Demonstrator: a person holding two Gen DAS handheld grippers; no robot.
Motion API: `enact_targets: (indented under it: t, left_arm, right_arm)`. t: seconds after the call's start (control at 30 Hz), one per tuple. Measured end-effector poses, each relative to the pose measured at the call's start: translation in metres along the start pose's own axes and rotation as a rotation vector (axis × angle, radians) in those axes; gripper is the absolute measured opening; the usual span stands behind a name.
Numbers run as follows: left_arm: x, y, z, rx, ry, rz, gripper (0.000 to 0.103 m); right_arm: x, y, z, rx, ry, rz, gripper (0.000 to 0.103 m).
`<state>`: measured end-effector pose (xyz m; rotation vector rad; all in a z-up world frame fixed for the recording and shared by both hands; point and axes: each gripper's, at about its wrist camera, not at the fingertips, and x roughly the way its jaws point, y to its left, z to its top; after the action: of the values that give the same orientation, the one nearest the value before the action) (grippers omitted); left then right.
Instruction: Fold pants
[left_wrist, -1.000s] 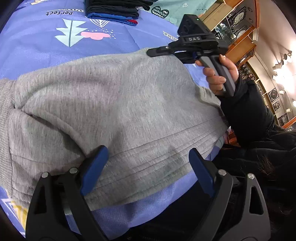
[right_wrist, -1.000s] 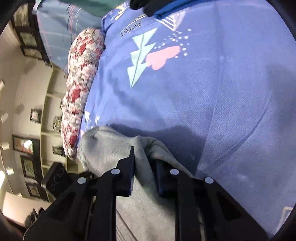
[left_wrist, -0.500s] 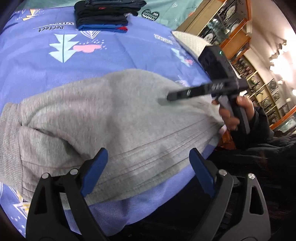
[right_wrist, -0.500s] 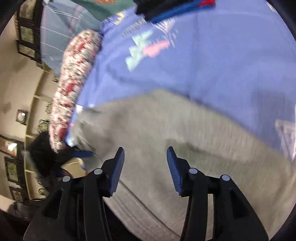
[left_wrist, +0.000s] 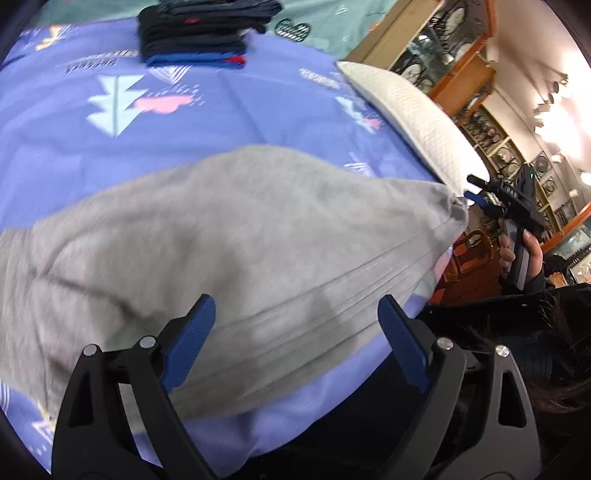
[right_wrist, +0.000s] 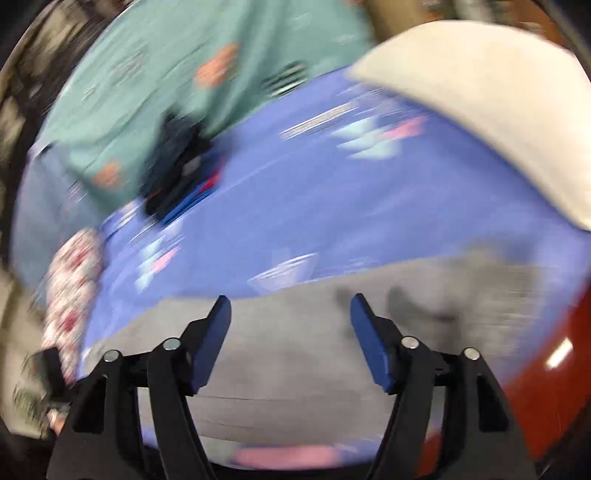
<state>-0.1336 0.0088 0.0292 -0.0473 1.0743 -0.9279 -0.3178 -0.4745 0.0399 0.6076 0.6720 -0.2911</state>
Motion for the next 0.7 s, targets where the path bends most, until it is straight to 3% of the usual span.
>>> enact_targets:
  t: [0.07,0.1,0.17,0.23,0.37,0.57,0.7]
  left_arm:
    - [0.006,-0.007,0.007,0.021,-0.008,-0.012,0.091]
    - [0.008,-0.01,0.009,0.024,-0.007,-0.017,0.091]
    - [0.014,-0.012,0.013,0.019,0.006,-0.032,0.091]
    - [0.015,-0.009,0.013,0.007,0.013,0.001,0.091]
    - [-0.009,0.012,0.01,-0.07,-0.022,0.054,0.091]
    - [-0.094,0.052,-0.014,-0.243,-0.188,0.127,0.092]
    - [-0.12,0.076,-0.039,-0.36,-0.209,0.178,0.093]
  right_arm:
    - [-0.021,-0.041,-0.004,0.079,-0.044,-0.09,0.086]
    - [-0.023,-0.051,-0.01,0.109,-0.035,-0.105,0.087]
    - [-0.017,-0.074,-0.018,0.162,0.005,-0.099,0.087]
    - [-0.01,-0.082,-0.022,0.181,0.0,-0.081,0.087]
    - [0.0,-0.07,-0.019,0.135,-0.018,-0.061,0.083]
    - [0.013,-0.046,-0.017,0.092,-0.011,-0.069,0.082]
    - [0.024,-0.041,-0.015,0.061,-0.014,-0.095,0.08]
